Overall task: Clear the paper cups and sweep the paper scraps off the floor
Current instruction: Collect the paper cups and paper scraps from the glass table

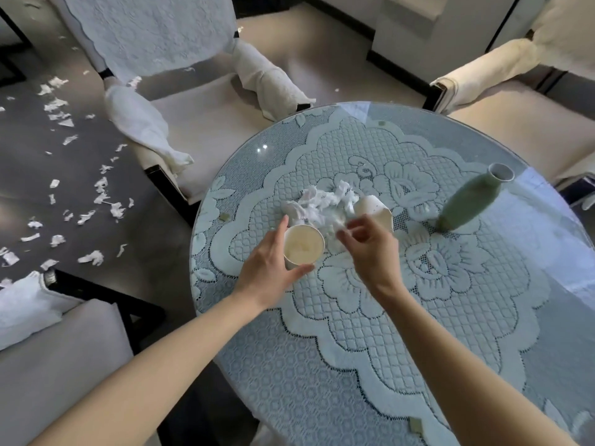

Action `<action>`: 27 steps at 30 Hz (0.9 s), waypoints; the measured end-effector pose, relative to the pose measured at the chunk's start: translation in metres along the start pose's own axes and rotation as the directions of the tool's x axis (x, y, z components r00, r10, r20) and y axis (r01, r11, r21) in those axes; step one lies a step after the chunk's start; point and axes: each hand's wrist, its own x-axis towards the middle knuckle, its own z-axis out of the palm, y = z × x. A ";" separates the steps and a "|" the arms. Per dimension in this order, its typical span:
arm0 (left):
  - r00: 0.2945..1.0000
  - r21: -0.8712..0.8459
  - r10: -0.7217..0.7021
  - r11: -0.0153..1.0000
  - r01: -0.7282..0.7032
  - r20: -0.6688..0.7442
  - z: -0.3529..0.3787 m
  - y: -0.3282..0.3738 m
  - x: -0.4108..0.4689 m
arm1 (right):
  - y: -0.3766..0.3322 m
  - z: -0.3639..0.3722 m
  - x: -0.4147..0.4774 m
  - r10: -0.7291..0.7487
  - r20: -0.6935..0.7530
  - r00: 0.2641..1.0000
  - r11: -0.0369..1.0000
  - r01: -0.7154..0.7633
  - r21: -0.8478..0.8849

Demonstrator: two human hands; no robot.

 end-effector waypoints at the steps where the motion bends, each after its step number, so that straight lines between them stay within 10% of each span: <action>1: 1.000 -0.004 0.010 1.000 -0.009 0.018 -0.003 -0.001 0.003 | -0.011 0.003 0.006 -0.041 0.049 0.998 0.999 0.042 -0.003; 13: 0.999 -0.021 0.042 0.999 -0.042 0.019 -0.041 -0.037 0.047 | -0.017 0.032 0.048 0.059 0.166 0.984 0.998 -0.056 -0.023; 23: 0.998 -0.063 0.045 0.997 -0.042 0.045 -0.070 -0.092 0.092 | -0.005 0.078 0.136 0.301 0.277 0.913 0.898 -0.173 -0.405; 27: 0.998 -0.097 0.055 0.994 -0.055 -0.009 -0.071 -0.113 0.102 | 0.005 0.095 0.117 0.149 0.266 0.952 0.917 -0.033 -0.397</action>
